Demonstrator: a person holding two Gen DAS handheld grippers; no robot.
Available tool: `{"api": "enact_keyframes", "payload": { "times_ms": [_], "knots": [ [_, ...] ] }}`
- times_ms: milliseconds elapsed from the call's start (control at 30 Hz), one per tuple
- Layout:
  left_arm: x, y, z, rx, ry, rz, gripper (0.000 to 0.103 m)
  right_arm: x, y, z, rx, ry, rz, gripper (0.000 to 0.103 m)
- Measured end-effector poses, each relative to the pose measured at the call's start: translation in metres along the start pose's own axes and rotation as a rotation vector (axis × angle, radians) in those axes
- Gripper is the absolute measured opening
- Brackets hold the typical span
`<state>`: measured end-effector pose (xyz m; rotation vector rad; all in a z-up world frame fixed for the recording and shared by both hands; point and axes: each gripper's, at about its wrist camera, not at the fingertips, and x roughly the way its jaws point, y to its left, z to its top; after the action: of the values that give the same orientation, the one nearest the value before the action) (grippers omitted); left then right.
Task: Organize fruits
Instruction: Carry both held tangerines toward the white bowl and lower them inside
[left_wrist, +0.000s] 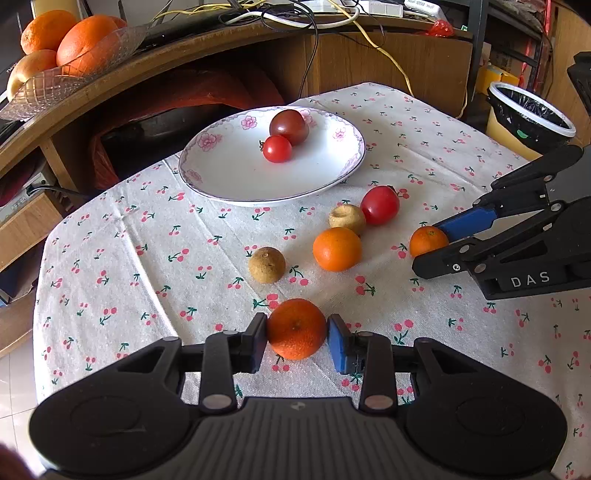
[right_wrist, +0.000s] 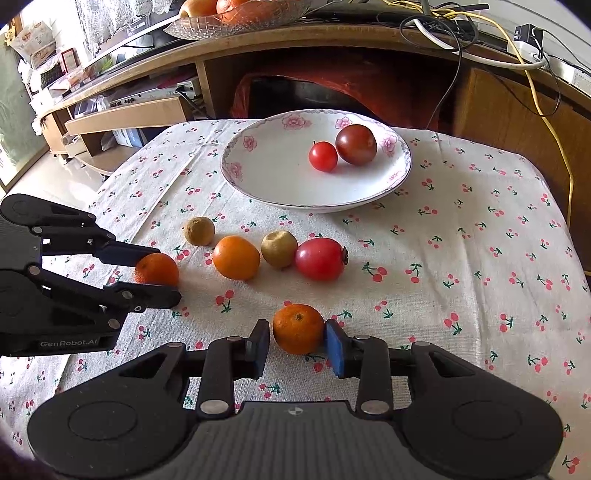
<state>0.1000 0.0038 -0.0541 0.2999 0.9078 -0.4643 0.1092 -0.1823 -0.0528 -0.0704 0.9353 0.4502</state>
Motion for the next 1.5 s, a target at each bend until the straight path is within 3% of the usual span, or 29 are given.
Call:
{"api": "enact_keyframes", "payload": {
  "times_ms": [567, 1500],
  "knots": [
    [-0.001, -0.001, 0.002, -0.006, 0.007, 0.009, 0.042, -0.001, 0.000, 0.001, -0.002, 0.004, -0.019, 0.025],
    [-0.012, -0.008, 0.038, 0.008, -0.094, 0.035, 0.042, -0.021, 0.004, 0.019, -0.014, -0.096, -0.029, 0.025]
  ]
}}
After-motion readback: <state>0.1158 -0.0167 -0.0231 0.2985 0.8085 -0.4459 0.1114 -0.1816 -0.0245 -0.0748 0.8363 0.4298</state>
